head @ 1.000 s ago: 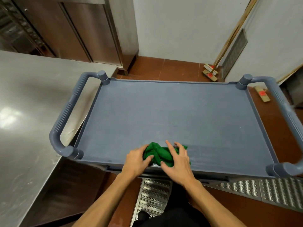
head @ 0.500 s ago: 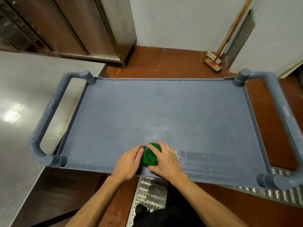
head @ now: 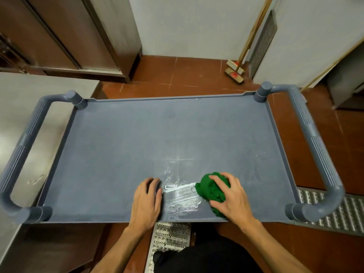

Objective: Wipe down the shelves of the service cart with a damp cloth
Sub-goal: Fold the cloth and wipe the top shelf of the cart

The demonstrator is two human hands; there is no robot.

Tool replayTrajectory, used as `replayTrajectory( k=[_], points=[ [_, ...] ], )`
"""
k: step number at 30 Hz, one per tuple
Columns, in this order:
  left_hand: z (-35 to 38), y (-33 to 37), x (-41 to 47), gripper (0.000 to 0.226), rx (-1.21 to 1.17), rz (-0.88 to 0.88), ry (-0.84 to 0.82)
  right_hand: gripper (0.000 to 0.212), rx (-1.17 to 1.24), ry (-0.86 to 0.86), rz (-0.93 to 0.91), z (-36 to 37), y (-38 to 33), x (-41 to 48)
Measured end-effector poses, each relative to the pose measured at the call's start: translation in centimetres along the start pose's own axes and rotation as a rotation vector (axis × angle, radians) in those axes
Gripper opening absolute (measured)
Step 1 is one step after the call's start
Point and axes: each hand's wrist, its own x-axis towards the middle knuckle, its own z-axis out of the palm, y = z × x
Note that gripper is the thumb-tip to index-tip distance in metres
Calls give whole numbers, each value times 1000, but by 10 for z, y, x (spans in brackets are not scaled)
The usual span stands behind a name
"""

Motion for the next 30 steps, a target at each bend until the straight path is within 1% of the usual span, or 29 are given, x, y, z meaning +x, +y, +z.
replayTrajectory(
  k=[4,7,11,14,16,20,24,27,30],
  points=[
    [3,-8,-9,45,12,20,-16,79,-10,129,137,-22,31,-15],
    [4,-11,-14,44,19,10,-2,75,-6,200,251,-28,38,-19],
    [9,-8,-15,44,43,-11,23,71,29,294,400,-8,16,1],
    [10,-8,-15,43,56,-7,29,71,40,320,453,6,-4,16],
    [10,-8,-15,42,63,-14,31,70,38,309,445,12,-9,22],
    [12,-4,-15,43,86,-31,28,68,38,270,372,22,-19,33],
    [15,0,-16,41,104,-46,27,67,49,179,294,35,-34,41],
    [17,1,-17,40,77,-86,48,65,50,105,202,48,-50,45],
    [18,1,-24,38,13,-70,69,65,70,19,98,62,-71,47]
  ],
)
